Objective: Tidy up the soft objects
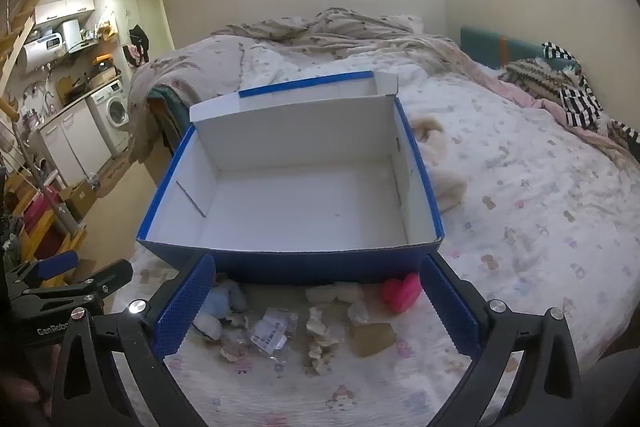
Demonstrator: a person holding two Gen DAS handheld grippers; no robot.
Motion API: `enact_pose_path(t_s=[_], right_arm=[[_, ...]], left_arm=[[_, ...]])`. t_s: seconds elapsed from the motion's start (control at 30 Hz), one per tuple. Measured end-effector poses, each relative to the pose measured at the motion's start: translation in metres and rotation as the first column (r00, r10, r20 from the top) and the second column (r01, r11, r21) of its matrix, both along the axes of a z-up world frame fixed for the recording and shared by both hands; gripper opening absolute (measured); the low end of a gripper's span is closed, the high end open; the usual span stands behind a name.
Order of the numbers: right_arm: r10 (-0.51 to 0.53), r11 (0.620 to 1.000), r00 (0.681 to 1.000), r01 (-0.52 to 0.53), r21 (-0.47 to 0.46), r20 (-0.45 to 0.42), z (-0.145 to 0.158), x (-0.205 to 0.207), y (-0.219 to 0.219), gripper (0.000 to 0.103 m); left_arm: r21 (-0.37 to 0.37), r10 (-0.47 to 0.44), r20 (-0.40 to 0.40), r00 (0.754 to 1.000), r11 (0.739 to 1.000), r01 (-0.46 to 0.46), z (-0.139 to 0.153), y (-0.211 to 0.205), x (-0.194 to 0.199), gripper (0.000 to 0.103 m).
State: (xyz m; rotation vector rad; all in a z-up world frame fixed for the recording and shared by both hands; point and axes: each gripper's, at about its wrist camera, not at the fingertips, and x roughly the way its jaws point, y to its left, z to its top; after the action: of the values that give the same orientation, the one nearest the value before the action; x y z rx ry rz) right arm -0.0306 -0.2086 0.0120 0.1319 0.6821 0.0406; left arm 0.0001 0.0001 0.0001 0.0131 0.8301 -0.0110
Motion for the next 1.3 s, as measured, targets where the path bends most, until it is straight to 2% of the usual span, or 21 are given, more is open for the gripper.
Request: enact_pose_path(t_s=[0.23,1.3], right_arm=[[0.010,1.000,1.000,-0.010,0.000,-0.008,-0.0002,0.0003,0.0006,0.103],[-0.010,1.000,0.999,0.010,-0.008,-0.030,-0.0042,0.0010,-0.0022,0.103]], left_arm=[[-0.016,-0.002,-0.007,1.000,1.000,0.002,-0.0007,-0.0019,0.0036,0.103],[-0.003,0.002,0.016,1.000,1.000,-0.002,0.0060,-0.0046,-0.0002,0.103]])
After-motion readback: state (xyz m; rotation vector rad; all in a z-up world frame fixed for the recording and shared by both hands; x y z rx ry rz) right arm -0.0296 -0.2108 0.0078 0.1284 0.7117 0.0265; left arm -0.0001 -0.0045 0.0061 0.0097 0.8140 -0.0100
